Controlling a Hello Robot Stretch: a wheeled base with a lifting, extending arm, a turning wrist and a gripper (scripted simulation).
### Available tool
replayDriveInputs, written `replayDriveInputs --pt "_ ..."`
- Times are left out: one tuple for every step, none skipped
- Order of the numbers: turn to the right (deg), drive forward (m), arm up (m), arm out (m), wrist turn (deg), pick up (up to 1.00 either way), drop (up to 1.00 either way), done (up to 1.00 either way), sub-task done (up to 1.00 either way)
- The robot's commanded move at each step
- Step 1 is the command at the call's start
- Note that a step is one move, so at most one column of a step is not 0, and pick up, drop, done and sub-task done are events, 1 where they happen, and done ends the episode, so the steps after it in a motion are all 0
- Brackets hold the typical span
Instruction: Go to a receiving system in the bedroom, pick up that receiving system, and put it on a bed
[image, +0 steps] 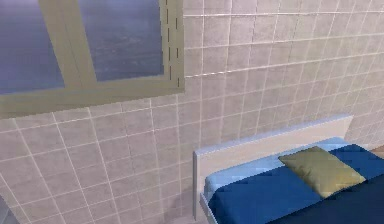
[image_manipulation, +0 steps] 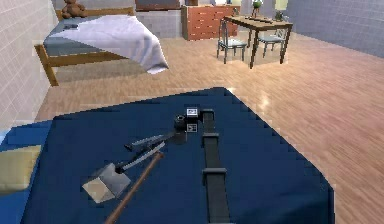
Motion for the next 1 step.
replayDriveInputs --pt "0.0 0.00 0.00 0.00 0.0 0.00 0.00 1.00 0.00"
